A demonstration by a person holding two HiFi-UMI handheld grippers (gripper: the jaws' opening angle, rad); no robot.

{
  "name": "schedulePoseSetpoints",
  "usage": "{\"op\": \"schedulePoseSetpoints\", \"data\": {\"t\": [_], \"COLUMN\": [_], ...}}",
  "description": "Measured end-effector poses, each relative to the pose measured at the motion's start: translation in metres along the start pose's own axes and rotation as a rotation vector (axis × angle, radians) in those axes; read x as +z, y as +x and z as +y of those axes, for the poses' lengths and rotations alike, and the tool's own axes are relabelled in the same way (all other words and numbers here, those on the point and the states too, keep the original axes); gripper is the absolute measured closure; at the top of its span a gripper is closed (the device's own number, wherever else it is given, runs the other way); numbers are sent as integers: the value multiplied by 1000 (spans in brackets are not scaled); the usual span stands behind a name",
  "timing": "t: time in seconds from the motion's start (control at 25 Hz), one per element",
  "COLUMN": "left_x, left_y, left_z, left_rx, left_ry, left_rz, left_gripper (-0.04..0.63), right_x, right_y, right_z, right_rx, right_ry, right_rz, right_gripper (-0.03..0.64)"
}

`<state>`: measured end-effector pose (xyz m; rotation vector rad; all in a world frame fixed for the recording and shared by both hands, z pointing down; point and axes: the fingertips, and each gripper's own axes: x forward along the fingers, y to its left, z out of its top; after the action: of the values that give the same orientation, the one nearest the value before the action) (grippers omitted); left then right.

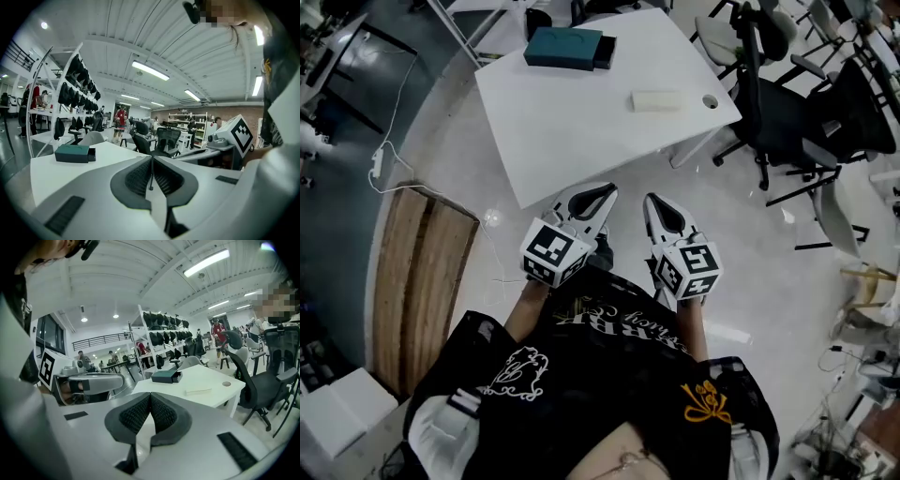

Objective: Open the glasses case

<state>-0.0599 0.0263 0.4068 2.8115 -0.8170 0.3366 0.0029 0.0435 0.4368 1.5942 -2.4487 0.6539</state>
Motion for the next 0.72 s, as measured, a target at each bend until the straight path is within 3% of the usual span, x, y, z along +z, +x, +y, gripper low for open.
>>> {"op": "schedulePoseSetpoints", "data": {"t": [0.32,0.72], "left_x": [24,24], "left_y": [32,45], "left_z": [59,93], "left_rx": [-76,-136], "left_ry": [17,13], "left_rz": [-39,-43], "left_gripper": [568,567], "right_x": [26,27], "right_y": [53,85], "right_z": [-12,-17], "right_rx": [-66,-123], "right_ry": [-8,9], "right_rz": [9,39], "right_gripper": [603,603]}}
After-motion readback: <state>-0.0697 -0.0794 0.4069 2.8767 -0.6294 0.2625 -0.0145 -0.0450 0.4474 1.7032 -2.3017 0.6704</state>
